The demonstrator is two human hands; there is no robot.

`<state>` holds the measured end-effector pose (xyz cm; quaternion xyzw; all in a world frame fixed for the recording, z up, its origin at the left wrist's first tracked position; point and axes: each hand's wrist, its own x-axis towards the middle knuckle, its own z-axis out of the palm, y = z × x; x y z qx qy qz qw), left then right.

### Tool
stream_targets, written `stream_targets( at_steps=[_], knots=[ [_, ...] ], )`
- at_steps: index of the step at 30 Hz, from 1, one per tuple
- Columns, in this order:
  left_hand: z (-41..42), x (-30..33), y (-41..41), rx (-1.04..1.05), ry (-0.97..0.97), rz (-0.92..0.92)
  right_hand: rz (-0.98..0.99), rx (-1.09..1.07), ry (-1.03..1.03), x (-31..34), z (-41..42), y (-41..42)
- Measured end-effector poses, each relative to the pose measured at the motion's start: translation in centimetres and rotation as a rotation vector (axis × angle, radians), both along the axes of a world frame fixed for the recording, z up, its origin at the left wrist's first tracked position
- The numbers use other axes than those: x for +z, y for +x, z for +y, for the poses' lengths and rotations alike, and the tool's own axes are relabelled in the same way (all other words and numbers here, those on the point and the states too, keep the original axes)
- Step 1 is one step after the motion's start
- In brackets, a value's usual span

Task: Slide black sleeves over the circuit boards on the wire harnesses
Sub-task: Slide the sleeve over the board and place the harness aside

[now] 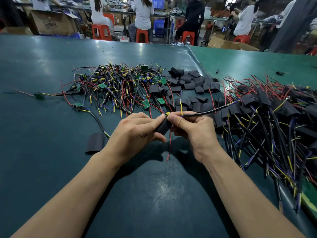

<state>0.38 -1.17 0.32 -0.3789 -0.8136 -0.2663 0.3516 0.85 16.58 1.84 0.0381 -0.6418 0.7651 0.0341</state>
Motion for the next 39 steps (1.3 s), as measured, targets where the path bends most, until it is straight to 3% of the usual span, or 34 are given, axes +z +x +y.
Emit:
stream_targets(
  at_steps=[5, 18, 27, 33, 39],
  knots=[
    [-0.5, -0.2, 0.0, 0.043, -0.016, -0.021, -0.085, 0.021, -0.144, 0.1, 0.1, -0.4],
    [-0.4, 0.0, -0.2, 0.029, -0.032, -0.039, -0.242, 0.065, -0.248, 0.6, -0.1, -0.3],
    [-0.2, 0.3, 0.3, 0.024, -0.076, -0.102, -0.23, 0.141, -0.262, 0.8, 0.2, -0.1],
    [-0.1, 0.0, 0.3, 0.244, -0.184, -0.226, -0.044, 0.158, -0.108, 0.2, -0.9, 0.3],
    [0.1, 0.5, 0.3, 0.446, -0.112, -0.307, -0.039, 0.183, 0.043, -0.2, -1.8, 0.9]
  ],
)
